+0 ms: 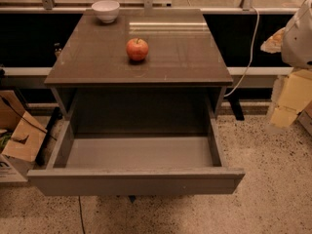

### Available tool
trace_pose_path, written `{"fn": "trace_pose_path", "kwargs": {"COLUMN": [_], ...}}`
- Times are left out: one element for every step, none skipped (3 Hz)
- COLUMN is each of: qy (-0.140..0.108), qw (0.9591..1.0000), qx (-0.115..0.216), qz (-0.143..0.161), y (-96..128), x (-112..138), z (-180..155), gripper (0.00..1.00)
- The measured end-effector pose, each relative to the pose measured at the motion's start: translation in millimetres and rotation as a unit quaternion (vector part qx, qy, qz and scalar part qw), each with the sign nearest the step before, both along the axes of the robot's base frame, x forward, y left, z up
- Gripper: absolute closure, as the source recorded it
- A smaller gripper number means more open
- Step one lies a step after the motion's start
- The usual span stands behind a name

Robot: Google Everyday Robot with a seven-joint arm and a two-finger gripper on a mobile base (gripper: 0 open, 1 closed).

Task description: Close top drawer

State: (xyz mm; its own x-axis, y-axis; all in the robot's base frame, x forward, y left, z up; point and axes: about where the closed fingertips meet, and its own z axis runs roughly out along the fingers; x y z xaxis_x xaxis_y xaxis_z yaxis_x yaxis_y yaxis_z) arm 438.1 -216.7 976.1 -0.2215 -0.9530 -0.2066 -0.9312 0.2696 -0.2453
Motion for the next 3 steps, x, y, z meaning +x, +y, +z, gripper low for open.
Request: {"fn": "trace_pose_path", "kwargs": {"qy": [0.0,-0.005,0.002], "qw": [1.0,1.0,0.9998], "qx": [0.0,0.0,0.014], "qz": [0.0,0.0,0.017], "y": [0,1,7], "x": [0,0,-6], "z": [0,2,-14], "gripper": [0.0,0.15,0.38]}}
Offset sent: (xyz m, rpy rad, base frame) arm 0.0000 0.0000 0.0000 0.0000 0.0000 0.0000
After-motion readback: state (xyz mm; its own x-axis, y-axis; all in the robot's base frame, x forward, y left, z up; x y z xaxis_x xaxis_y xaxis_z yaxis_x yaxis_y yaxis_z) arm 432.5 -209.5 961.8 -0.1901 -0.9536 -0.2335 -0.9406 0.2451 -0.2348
